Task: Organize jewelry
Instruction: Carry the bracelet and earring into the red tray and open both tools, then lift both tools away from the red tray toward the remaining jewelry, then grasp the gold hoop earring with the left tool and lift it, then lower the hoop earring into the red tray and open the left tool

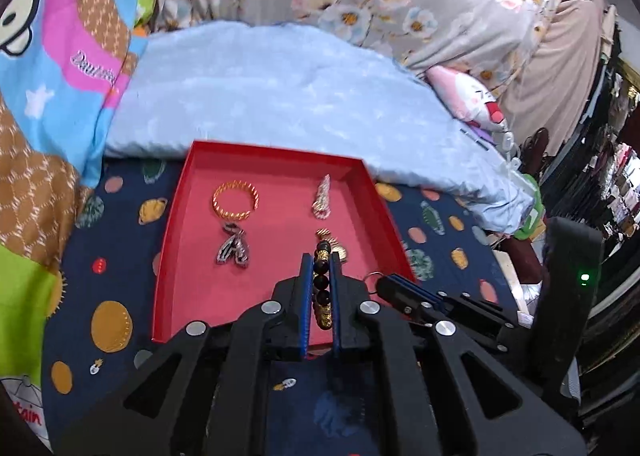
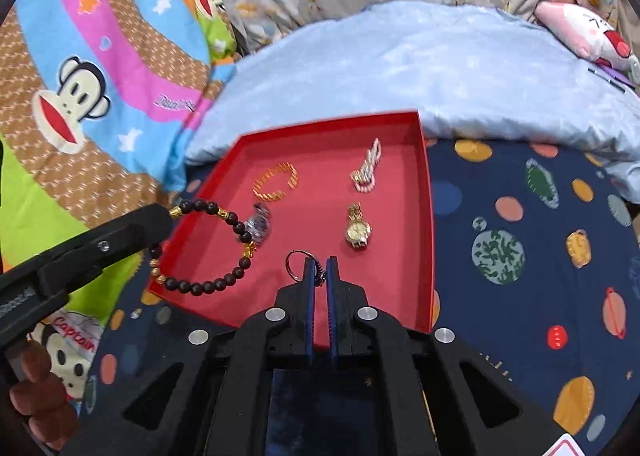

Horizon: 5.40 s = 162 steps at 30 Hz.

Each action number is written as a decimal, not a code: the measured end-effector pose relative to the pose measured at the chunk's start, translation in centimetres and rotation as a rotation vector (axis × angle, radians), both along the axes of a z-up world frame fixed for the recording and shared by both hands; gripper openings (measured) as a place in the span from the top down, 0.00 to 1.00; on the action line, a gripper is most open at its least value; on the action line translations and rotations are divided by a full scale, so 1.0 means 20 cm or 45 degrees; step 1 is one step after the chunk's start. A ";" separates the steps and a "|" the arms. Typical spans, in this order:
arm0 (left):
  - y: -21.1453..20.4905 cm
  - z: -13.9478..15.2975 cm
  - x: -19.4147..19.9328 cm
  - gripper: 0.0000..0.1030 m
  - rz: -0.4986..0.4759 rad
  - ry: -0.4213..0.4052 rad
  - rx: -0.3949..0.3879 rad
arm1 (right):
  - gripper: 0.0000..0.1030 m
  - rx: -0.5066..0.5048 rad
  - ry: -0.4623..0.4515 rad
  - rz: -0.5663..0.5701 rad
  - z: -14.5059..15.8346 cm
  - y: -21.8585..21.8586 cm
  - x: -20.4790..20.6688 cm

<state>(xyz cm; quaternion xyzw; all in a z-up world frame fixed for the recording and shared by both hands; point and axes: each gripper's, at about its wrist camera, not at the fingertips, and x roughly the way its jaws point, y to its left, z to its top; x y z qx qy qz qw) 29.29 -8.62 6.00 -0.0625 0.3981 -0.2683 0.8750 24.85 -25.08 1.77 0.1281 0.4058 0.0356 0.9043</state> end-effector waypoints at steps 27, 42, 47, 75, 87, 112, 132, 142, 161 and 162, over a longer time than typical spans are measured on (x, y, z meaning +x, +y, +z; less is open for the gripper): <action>0.40 -0.11 -0.51 0.28 0.320 -0.158 0.399 | 0.69 -0.118 -0.041 -0.121 0.08 0.00 -0.77; 0.42 -0.34 -1.00 0.26 0.175 -0.006 0.417 | 0.69 -0.114 0.121 -0.038 -0.21 0.25 -1.18; 0.42 -0.37 -1.03 0.26 0.168 0.013 0.410 | 0.69 -0.113 0.141 -0.021 -0.26 0.28 -1.15; 0.32 -0.41 -1.02 0.26 0.100 0.067 0.364 | 0.85 -0.174 0.128 -0.048 -0.24 0.30 -1.11; 0.13 -0.47 -0.93 0.36 0.045 0.111 0.339 | 0.85 -0.113 0.103 -0.074 -0.18 0.21 -1.14; 0.16 -0.52 -0.94 0.76 0.066 -0.008 0.407 | 0.85 -0.057 0.097 -0.093 -0.18 0.15 -1.14; 0.27 -0.45 -0.96 0.84 0.050 0.037 0.306 | 0.85 -0.057 0.056 -0.078 -0.12 0.18 -1.15; 0.27 -0.23 -0.90 0.84 0.046 -0.037 0.235 | 0.85 -0.051 -0.019 -0.064 0.02 0.17 -1.11; -0.01 0.10 -0.08 0.84 0.010 -0.136 0.124 | 0.85 -0.027 -0.117 -0.006 0.25 -0.03 -0.22; -0.03 0.09 -0.02 0.84 0.014 -0.120 0.125 | 0.85 -0.027 -0.112 -0.007 0.24 -0.04 -0.17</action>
